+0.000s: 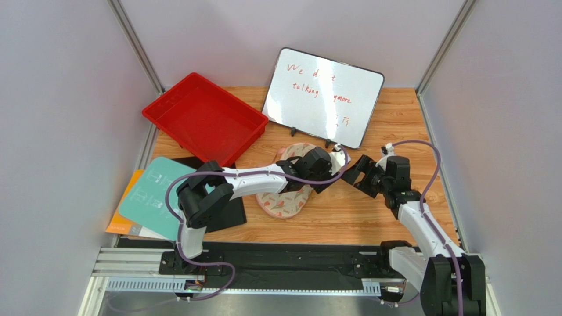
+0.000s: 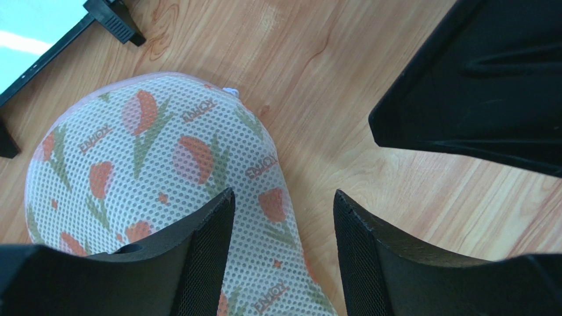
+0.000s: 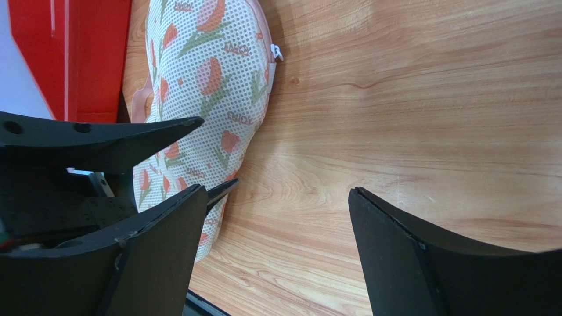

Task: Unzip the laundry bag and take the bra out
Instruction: Adjust the laundry bag at the center of the board.

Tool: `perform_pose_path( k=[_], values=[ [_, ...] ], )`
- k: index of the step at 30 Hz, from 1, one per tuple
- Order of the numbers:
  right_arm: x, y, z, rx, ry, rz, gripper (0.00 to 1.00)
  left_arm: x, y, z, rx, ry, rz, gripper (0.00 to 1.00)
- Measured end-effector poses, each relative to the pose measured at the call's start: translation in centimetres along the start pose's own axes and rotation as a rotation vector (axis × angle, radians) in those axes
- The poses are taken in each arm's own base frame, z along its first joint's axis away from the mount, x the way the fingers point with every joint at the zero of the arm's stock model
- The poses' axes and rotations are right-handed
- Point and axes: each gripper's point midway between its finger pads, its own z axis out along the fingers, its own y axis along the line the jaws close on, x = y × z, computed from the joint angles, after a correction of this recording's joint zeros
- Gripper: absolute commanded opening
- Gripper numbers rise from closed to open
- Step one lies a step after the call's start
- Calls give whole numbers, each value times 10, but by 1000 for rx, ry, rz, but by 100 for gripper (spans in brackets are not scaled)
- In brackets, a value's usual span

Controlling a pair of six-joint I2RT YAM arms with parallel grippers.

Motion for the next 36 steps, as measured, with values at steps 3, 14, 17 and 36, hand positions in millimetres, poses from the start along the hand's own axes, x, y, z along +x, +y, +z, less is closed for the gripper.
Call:
perform_pose_path(
  k=[3,14,17,36],
  values=[
    [-3,-1,-1,-5,-6,8,85,8,-1,5,-8,20,14,64],
    [-4,4,-4,-37,-11,4,85,41,4,20,-56,110,15,34],
    [-2,6,-5,-48,-5,2,85,44,4,22,-57,117,8,7],
    [20,6,0,-117,85,-13,84,81,-27,-43,117,109,-43,0]
  ],
)
